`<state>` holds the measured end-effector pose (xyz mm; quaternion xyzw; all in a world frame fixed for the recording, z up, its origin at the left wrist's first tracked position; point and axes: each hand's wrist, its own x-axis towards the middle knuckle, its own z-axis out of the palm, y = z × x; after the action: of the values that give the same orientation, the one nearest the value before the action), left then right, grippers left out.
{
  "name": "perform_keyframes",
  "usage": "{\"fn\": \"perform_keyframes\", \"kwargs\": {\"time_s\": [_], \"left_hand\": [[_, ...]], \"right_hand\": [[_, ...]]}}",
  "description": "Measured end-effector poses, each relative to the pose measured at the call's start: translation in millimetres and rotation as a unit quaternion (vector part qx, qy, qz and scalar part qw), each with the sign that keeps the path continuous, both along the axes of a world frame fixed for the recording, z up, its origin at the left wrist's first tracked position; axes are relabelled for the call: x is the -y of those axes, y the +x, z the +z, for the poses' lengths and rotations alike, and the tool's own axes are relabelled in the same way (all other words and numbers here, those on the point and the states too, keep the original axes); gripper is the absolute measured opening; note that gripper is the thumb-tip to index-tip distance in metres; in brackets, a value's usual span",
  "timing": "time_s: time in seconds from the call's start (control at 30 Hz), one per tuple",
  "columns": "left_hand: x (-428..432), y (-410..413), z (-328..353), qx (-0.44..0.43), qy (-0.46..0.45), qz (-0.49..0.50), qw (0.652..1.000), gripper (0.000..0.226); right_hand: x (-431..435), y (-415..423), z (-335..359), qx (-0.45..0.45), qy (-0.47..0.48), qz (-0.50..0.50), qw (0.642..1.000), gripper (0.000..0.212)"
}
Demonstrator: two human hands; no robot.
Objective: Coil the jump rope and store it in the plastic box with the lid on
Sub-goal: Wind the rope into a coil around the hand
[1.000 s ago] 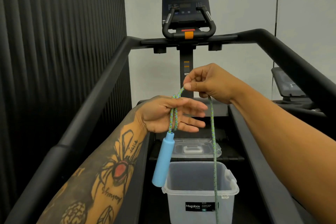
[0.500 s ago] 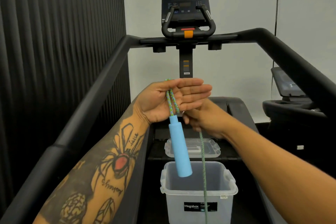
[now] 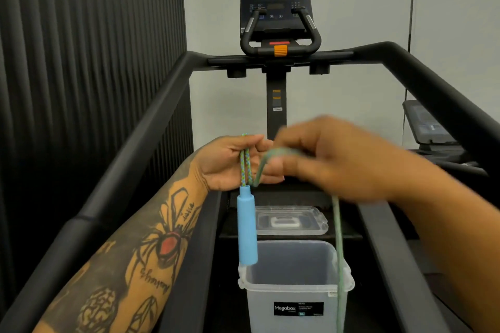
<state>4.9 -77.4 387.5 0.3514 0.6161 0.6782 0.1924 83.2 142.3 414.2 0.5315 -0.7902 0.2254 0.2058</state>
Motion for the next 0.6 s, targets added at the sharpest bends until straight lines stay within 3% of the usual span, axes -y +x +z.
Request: {"fn": "perform_keyframes", "kwargs": {"time_s": [0.1,0.2,0.27,0.43,0.6], "left_hand": [[-4.0,3.4,-0.5,0.003,-0.013,-0.062,0.998,0.073],[-12.6,7.2,1.1,0.012,-0.009,-0.110,0.994,0.091],[-18.4,10.7,1.8,-0.001,-0.001,-0.112,0.994,0.087],[-24.6,16.1,4.8,-0.038,0.017,-0.015,0.999,0.039],[-24.2,19.3,8.6,-0.005,0.030,-0.024,0.999,0.046]], "right_hand": [[9.6,-28.7,34.7,-0.019,-0.077,-0.016,0.997,0.022],[24.3,-62.9,44.4,0.029,-0.106,-0.011,0.994,0.021],[31.6,-82.1,42.5,0.067,-0.126,0.004,0.990,0.021],[35.9,-104.0,27.3,0.089,-0.176,0.035,0.980,0.029],[32.1,-110.5,14.3,0.161,-0.205,0.062,0.964,0.027]]}}
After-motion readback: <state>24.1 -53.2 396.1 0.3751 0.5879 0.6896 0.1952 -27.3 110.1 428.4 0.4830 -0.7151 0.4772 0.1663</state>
